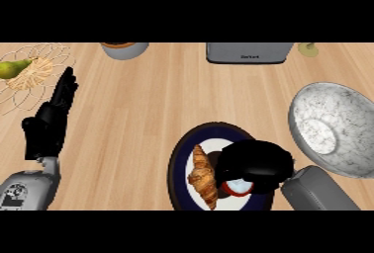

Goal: Pick the can from the plate and place it in the bowl

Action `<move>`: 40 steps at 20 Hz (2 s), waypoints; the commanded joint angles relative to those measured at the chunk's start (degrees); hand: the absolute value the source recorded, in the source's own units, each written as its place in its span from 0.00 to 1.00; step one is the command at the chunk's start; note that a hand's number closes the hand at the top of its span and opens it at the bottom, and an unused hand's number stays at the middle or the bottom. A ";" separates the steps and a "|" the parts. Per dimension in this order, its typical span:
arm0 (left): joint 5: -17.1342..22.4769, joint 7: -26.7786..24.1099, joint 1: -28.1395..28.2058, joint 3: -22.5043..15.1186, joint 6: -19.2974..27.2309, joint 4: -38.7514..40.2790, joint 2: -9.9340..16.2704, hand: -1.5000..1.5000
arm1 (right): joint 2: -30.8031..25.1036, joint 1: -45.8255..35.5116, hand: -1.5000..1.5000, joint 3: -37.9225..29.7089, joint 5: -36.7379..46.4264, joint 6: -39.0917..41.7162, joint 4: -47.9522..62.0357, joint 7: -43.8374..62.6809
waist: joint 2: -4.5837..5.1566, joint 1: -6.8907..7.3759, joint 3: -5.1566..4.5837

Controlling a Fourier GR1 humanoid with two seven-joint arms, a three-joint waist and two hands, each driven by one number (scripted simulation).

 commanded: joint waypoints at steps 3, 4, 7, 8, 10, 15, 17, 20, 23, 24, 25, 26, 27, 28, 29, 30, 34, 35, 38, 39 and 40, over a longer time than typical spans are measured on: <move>-1.23 2.17 0.78 0.23 -0.81 -2.20 -1.54 0.50 | 3.22 -1.49 1.00 -1.57 1.47 -0.36 6.93 -4.83 | 0.44 0.17 0.22; -0.95 2.84 0.44 1.36 -1.80 -2.66 -0.33 0.50 | -0.39 2.02 1.00 -2.43 -0.35 1.24 1.38 -6.62 | 0.38 -0.07 0.22; -0.80 1.24 1.07 1.48 -1.07 -2.33 -0.98 0.50 | 6.67 3.38 1.00 -1.43 0.68 2.75 -0.72 10.29 | 0.19 -0.25 0.17; -1.79 1.85 1.24 0.40 -0.44 -2.55 -1.30 0.50 | 10.72 3.27 1.00 -2.92 1.58 2.31 3.32 18.57 | 0.07 -0.06 0.12; -0.84 1.45 0.16 2.42 -0.71 -1.42 -0.11 0.50 | 13.57 7.02 1.00 -6.90 1.82 1.03 6.37 28.57 | 0.18 -2.11 -0.10; -0.90 1.77 1.09 2.88 -0.77 -1.25 0.40 0.50 | 20.44 10.29 1.00 -10.27 3.48 -2.55 4.04 48.98 | -0.35 -2.86 -0.26; -1.12 2.16 0.29 2.52 -0.47 -1.62 0.02 0.50 | 20.56 11.30 1.00 -8.58 1.62 -5.54 0.34 56.27 | -0.60 -2.54 -0.05; -0.52 1.68 0.67 1.96 -0.90 -1.25 -0.85 0.50 | 20.65 10.77 1.00 -6.30 -4.65 -13.44 -7.01 66.71 | -0.46 -1.28 0.17; -0.61 1.12 1.44 1.94 -1.32 -0.60 -0.59 0.50 | 20.72 9.69 1.00 -1.45 -4.01 -21.82 -14.25 76.66 | -0.86 -1.14 0.08; -1.19 1.40 0.93 1.01 -0.71 -0.74 -1.55 0.50 | 20.73 7.60 1.00 -0.21 -3.44 -23.80 -15.58 81.14 | -0.70 -0.80 0.07; -0.61 1.49 0.32 2.17 -1.29 -0.98 -0.39 0.50 | 20.74 7.10 1.00 0.53 -1.88 -26.42 -17.20 85.48 | -0.63 -0.69 0.06; -0.92 0.71 0.87 1.52 -1.37 -1.26 -0.66 0.50 | 20.75 5.77 1.00 2.37 0.12 -28.65 -17.58 89.43 | -0.72 -0.16 -0.01; -1.05 1.36 0.18 1.42 -1.14 -0.92 -0.95 0.50 | 20.76 5.99 1.00 4.12 2.50 -29.73 -19.89 93.94 | -0.69 -0.93 0.00; -1.16 1.56 1.52 0.72 -1.62 -2.52 -0.82 0.50 | 20.76 4.72 1.00 5.19 5.18 -30.85 -18.75 98.92 | -0.77 0.16 -0.02; -1.24 2.90 -0.47 1.55 -1.34 -0.90 -0.44 0.50 | 20.77 2.23 1.00 4.74 8.04 -29.27 -21.61 103.34 | -0.62 -1.00 -0.05; -0.78 1.77 -0.02 1.97 -1.95 -0.73 -0.02 0.50 | 20.77 1.28 1.00 6.17 11.90 -29.28 -21.04 107.82 | -0.49 -0.71 -0.07; -0.34 -0.54 -0.68 2.63 -2.01 1.15 -0.71 0.50 | 20.78 -3.19 1.00 8.94 19.38 -26.72 -26.76 122.72 | 0.00 -0.60 0.06; -1.52 2.27 -1.98 1.50 -1.07 -0.40 -1.43 0.50 | 20.78 -5.12 1.00 9.12 20.37 -27.83 -25.46 124.91 | 0.09 -0.22 0.13; -1.78 -1.66 0.63 1.40 -0.73 1.97 -2.87 0.50 | 20.77 -5.48 1.00 5.05 20.97 -27.15 -26.06 123.71 | 0.33 -0.25 0.15; -0.10 1.80 0.41 2.34 -2.97 -2.00 -0.69 0.50 | 20.77 -7.25 1.00 0.35 19.68 -25.28 -25.80 122.41 | 0.26 0.12 0.18; -2.15 -2.43 1.42 1.48 -0.97 1.59 -2.58 0.50 | 20.77 -2.74 1.00 -0.57 20.73 -25.47 -29.31 118.47 | 0.33 -0.61 0.19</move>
